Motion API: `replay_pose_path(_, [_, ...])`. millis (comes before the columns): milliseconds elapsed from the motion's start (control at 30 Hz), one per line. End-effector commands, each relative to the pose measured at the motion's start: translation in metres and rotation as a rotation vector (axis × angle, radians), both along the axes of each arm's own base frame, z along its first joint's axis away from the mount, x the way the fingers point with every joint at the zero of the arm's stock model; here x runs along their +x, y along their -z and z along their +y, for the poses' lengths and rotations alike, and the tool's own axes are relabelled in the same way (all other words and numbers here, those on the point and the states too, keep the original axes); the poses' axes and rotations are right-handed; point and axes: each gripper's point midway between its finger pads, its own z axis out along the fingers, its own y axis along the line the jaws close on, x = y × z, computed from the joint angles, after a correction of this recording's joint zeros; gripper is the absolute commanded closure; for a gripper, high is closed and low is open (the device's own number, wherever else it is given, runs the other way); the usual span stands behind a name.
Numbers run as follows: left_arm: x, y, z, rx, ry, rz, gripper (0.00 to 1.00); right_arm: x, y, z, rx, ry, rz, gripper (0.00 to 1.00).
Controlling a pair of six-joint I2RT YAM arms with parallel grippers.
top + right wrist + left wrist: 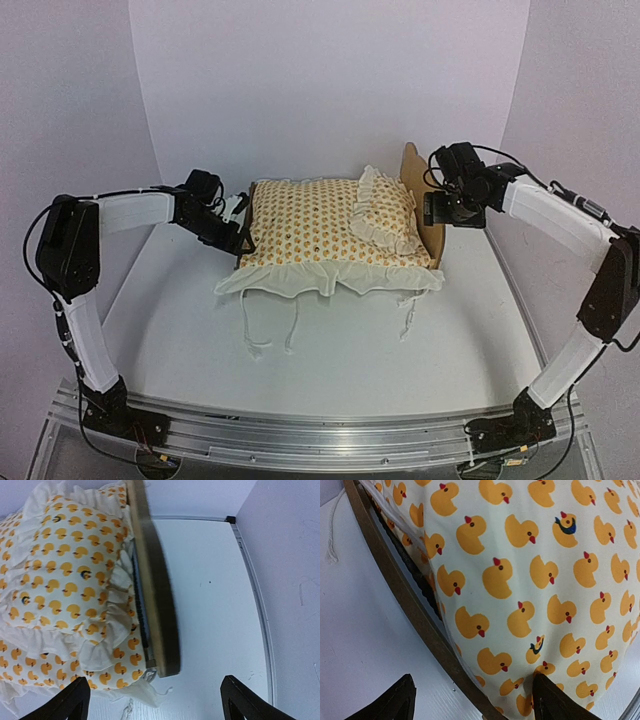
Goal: Set up the pet bed
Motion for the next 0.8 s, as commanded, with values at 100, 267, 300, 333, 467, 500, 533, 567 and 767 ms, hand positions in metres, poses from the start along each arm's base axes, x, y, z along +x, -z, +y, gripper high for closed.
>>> replay_pose_path(100, [0.011, 0.019, 0.012, 0.060, -0.037, -0.022, 0.35, 0.009, 0.012, -0.012, 0.000, 0.065, -0.018, 0.18])
replay_pose_path(267, [0.017, 0.017, 0.024, 0.103, -0.042, -0.058, 0.38, 0.035, 0.018, -0.007, -0.011, 0.051, -0.049, 0.64])
replay_pose_path(300, [0.018, 0.015, 0.027, 0.112, -0.044, -0.068, 0.38, 0.039, 0.016, -0.010, -0.021, 0.071, -0.063, 0.73])
replay_pose_path(333, [0.020, 0.013, 0.029, 0.120, -0.044, -0.080, 0.38, 0.041, 0.016, -0.012, -0.030, 0.085, -0.069, 0.76])
replay_pose_path(467, [0.028, 0.008, 0.041, 0.165, -0.047, -0.130, 0.38, 0.043, 0.019, -0.015, -0.040, 0.105, -0.070, 0.94])
replay_pose_path(500, [0.030, 0.007, 0.044, 0.176, -0.047, -0.142, 0.38, 0.041, 0.019, -0.015, -0.035, 0.111, -0.070, 0.99])
replay_pose_path(533, [0.033, 0.006, 0.047, 0.190, -0.049, -0.155, 0.38, 0.038, 0.021, -0.016, -0.028, 0.116, -0.066, 1.00])
replay_pose_path(567, [0.036, 0.005, 0.051, 0.200, -0.051, -0.167, 0.38, 0.034, 0.022, -0.017, -0.017, 0.121, -0.063, 1.00])
replay_pose_path(767, [0.050, -0.004, 0.065, 0.251, -0.049, -0.234, 0.38, 0.001, 0.018, -0.011, 0.058, 0.106, -0.062, 1.00])
